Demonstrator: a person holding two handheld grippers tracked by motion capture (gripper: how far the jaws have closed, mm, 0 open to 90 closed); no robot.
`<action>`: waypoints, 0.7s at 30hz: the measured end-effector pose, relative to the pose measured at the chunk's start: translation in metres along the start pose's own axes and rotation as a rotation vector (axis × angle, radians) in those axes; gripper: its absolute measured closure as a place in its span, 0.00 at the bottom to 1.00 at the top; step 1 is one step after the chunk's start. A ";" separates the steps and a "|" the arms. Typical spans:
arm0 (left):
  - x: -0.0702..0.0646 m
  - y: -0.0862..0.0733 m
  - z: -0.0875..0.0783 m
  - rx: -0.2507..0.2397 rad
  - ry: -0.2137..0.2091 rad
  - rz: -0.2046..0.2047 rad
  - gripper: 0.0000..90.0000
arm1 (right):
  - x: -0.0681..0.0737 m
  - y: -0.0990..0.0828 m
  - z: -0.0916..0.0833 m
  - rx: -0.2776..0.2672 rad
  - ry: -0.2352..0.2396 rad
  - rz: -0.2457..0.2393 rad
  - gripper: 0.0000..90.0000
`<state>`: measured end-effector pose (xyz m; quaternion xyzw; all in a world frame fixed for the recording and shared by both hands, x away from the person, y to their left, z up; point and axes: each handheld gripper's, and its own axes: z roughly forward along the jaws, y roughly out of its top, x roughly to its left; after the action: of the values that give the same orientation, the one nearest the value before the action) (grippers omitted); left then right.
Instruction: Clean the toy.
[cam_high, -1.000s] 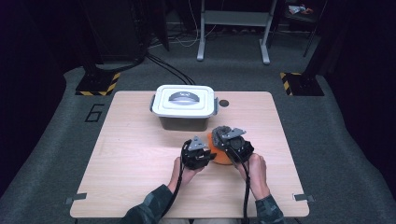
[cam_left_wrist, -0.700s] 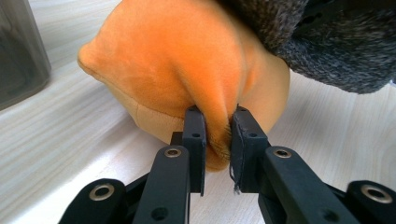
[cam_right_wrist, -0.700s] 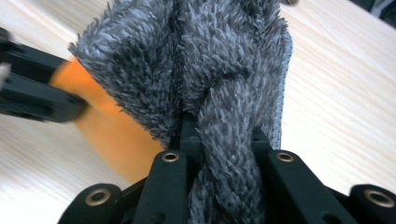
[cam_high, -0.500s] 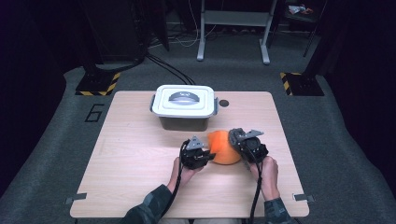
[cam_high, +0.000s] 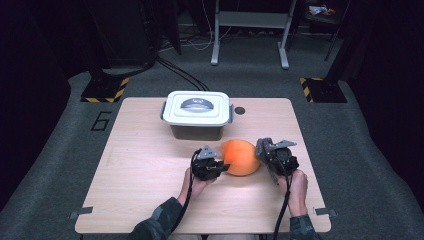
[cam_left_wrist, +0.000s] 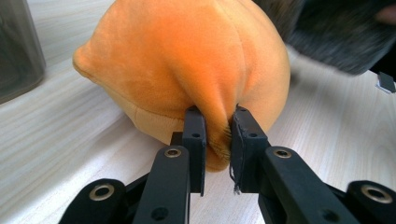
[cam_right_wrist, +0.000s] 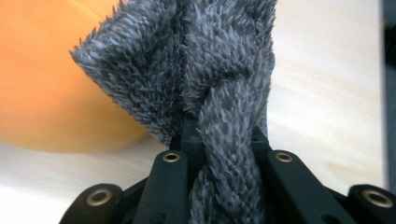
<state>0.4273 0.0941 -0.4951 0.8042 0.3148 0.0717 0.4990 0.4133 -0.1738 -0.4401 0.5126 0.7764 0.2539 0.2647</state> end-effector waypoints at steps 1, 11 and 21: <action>0.000 0.000 0.000 -0.001 -0.001 -0.002 0.87 | 0.006 0.005 -0.008 -0.016 0.009 -0.015 0.85; -0.002 0.001 -0.006 -0.005 0.038 0.029 0.62 | 0.043 0.022 0.009 0.007 0.060 -0.128 0.85; -0.009 0.002 0.008 0.035 0.070 0.084 0.81 | 0.034 0.021 0.010 0.000 0.068 -0.099 0.85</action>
<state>0.4247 0.0818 -0.4952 0.8223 0.2993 0.1150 0.4701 0.4231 -0.1338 -0.4384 0.4648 0.8091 0.2579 0.2505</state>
